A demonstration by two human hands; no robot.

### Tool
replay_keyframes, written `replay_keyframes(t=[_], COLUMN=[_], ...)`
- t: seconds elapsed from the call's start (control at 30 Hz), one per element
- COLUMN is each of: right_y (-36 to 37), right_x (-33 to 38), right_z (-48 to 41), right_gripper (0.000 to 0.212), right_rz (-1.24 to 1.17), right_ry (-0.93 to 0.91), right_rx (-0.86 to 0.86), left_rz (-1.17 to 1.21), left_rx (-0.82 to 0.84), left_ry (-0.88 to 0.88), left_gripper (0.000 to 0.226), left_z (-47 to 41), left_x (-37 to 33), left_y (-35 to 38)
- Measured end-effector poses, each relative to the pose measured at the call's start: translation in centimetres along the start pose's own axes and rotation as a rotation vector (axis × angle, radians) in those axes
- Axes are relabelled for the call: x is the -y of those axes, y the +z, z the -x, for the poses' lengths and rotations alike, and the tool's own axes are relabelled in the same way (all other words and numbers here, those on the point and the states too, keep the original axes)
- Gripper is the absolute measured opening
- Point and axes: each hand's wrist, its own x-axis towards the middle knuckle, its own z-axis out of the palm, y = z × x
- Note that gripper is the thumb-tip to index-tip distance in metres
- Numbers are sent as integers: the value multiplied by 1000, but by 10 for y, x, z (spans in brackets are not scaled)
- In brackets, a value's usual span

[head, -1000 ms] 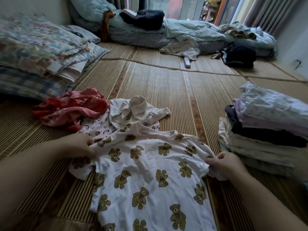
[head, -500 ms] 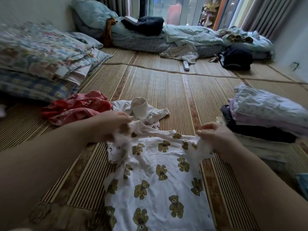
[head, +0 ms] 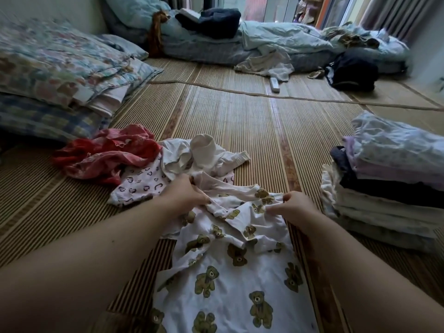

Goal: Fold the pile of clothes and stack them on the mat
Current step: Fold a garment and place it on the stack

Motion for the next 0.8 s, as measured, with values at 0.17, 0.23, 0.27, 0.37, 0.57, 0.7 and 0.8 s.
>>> replay_keyframes(t=[0.17, 0.23, 0.27, 0.37, 0.57, 0.7, 0.8], right_y=[0, -10, -15, -30, -59, -67, -62], right_x=[3, -4, -7, -8, 16, 8, -29], right_z=[-11, -16, -19, -27, -43, -11, 26], right_gripper=[11, 8, 8, 7, 20, 25, 18], right_rz=[-104, -238, -287, -360, -459, -602, -461], right_ry=[-16, -23, -24, -36, -136, -273, -365], right_rx=[30, 8, -9, -70, -251, -196, -159], left_rz=[257, 309, 337, 328, 499, 578, 366], left_rx=[-120, -172, -190, -231, -123, 64, 170], left_ry=[-61, -31, -7, 65, 74, 105, 226], left_gripper=[32, 37, 32, 8, 48, 70, 58], left_z=[-16, -21, -22, -28, -35, -11, 24], left_x=[-6, -10, -13, -28, -79, -76, -44], left_y=[1, -9, -15, -27, -39, -45, -42])
